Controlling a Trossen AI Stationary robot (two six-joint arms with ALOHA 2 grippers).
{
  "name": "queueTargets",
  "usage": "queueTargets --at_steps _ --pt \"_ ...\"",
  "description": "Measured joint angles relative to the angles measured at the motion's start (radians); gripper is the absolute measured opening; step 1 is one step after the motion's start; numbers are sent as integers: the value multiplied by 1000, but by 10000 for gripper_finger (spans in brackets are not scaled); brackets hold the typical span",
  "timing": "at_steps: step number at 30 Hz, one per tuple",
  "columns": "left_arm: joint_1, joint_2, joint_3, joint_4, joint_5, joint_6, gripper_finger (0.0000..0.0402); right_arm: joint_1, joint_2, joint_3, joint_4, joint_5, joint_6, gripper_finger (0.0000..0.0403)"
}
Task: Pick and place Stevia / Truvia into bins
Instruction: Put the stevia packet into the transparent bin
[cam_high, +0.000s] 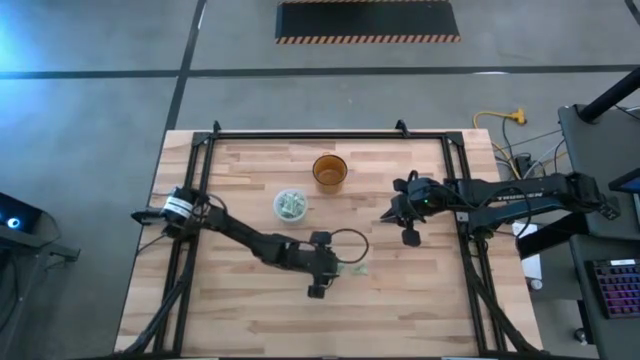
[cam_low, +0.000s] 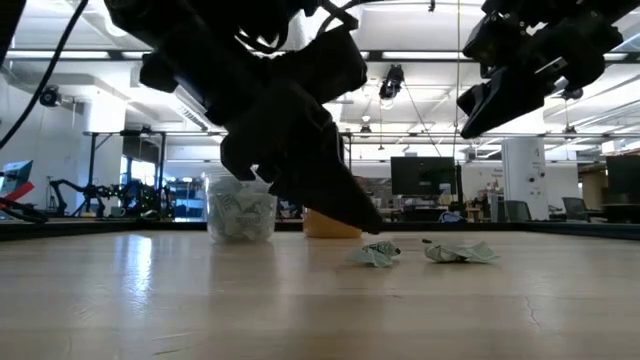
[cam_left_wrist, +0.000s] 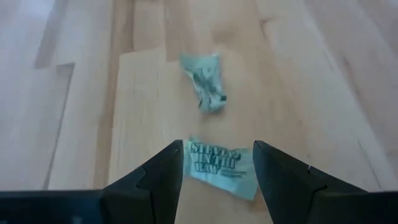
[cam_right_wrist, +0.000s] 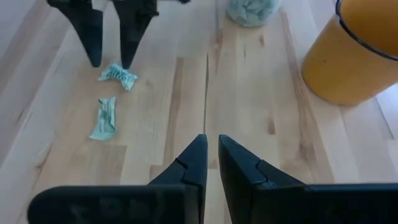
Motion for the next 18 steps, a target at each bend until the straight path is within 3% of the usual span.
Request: queueTargets --at_steps 5,14,18 --pt "4 7 0 -7 67 -2 177 0 0 0 2 0 0 31" --pt "13 19 -1 -51 67 -3 176 0 0 0 6 -1 2 31" --pt "20 23 2 -73 93 -15 152 0 0 1 8 -1 1 31"
